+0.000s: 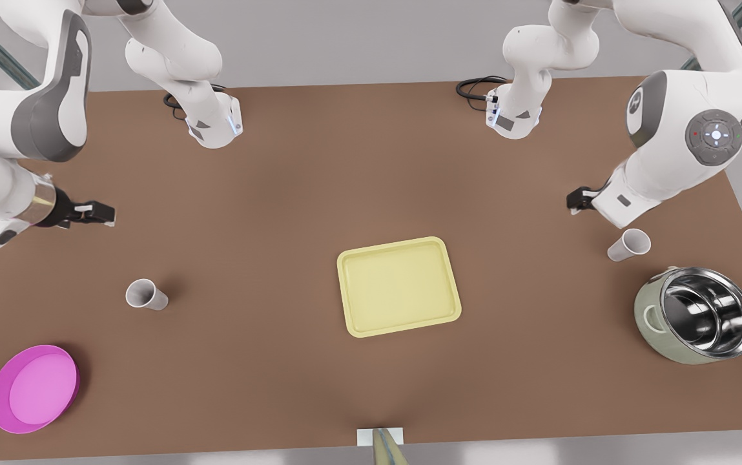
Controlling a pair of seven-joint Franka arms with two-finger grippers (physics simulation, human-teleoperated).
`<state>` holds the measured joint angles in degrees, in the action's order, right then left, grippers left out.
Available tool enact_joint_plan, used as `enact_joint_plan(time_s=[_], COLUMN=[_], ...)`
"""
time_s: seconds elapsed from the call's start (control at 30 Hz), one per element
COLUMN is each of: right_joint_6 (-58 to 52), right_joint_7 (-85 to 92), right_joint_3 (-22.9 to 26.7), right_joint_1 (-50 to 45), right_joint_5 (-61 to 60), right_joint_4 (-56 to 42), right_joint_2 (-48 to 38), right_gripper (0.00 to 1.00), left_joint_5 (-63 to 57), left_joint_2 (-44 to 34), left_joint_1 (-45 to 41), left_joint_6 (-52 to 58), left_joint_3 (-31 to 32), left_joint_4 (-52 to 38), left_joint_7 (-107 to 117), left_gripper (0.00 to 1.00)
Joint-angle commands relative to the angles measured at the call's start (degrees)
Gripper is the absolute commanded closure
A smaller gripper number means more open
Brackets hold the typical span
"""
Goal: Use both arms to respectively pick up the white IKEA cups from the middle-left and middle-right positions, then place the white IKEA cups onto the middle-middle tray, ensuring that the cups remain upright and do not tip over
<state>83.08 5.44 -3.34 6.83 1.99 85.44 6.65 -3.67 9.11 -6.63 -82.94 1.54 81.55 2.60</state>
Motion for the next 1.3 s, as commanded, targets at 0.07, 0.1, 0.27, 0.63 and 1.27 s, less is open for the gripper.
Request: enact_joint_plan(time_s=[0.07,0.1,0.27,0.63,1.27], right_joint_6=[6.7,6.8,12.9,39.1,43.7], right_joint_7=[4.8,5.1,11.7,15.7,15.7], right_joint_3=[0.1,0.1,0.7,0.7,0.7], right_joint_1=[0.2,0.3,5.0,8.1,9.2], right_joint_5=[0.2,0.4,2.8,-2.3,-4.4], right_joint_4=[0.3,0.3,-2.6,9.4,15.3], right_joint_2=[0.3,1.3,15.7,21.2,26.4], right_gripper=[0.00,0.00,0.00,0.00,0.00], left_joint_5=[0.1,1.7,1.7,1.8,6.0], left_joint_2=[0.1,1.9,14.2,12.0,16.7], left_joint_1=[0.0,1.6,15.2,18.3,20.1], left_joint_6=[-8.0,-8.2,-24.5,-36.5,-42.3], left_joint_3=[0.4,0.1,0.0,-8.6,-9.2], left_joint_4=[-0.2,0.3,3.6,26.1,31.7], left_joint_7=[6.0,5.6,-9.1,-4.6,-4.6], left_gripper=[0.00,0.00,0.00,0.00,0.75])
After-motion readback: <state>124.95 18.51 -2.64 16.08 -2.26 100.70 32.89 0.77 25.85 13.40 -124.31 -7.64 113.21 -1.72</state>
